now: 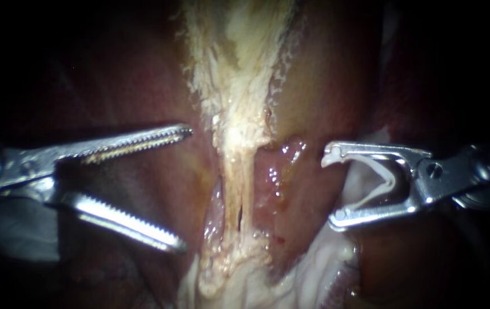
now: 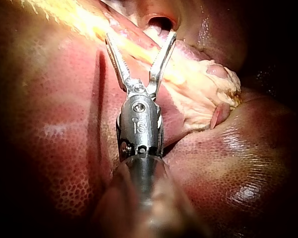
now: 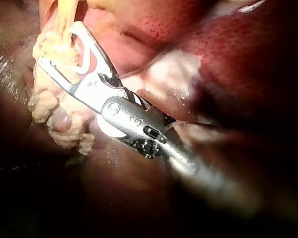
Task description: Grabbing gallbladder
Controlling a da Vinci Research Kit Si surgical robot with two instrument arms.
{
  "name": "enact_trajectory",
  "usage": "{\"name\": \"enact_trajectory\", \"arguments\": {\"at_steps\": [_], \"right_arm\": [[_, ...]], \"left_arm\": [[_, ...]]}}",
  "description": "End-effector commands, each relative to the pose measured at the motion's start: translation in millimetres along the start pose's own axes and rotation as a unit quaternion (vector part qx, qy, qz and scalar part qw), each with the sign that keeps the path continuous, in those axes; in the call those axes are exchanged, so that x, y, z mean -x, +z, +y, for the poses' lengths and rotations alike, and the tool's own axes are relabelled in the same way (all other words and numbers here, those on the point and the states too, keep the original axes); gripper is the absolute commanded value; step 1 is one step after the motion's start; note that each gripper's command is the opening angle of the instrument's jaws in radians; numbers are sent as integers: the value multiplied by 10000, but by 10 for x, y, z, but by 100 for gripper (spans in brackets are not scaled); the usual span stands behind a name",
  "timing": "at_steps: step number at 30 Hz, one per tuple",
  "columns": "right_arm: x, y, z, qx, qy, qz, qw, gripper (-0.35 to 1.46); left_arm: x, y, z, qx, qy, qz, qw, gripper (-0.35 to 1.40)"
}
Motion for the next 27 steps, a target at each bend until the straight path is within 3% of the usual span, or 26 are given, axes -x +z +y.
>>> {"name": "enact_trajectory", "arguments": {"at_steps": [1,6,8,10,12,17,21,27], "right_arm": [[0,0,0,-1,0,1,10000,57],[0,-1,0,-3,-1,0,10000,57],[0,-1,0,-3,-1,0,10000,57],[0,-1,0,-3,-1,-1,10000,57],[0,-1,0,-3,-1,-1,10000,57],[0,-1,0,-4,-1,-1,10000,57],[0,-1,-1,-6,-2,-2,10000,57],[0,-2,-1,-9,-3,-3,10000,57]], "left_arm": [[1,0,0,-2,1,-2,10000,88],[0,-2,0,171,1,32,9998,88],[0,-3,-1,421,-358,58,9985,88],[1,-2,-2,748,-753,72,9943,88],[2,2,-3,931,-922,77,9913,84],[6,18,-1,1433,-1451,59,9790,71],[10,29,2,1673,-1752,208,9700,64],[12,42,4,1927,-2033,351,9593,49]]}}
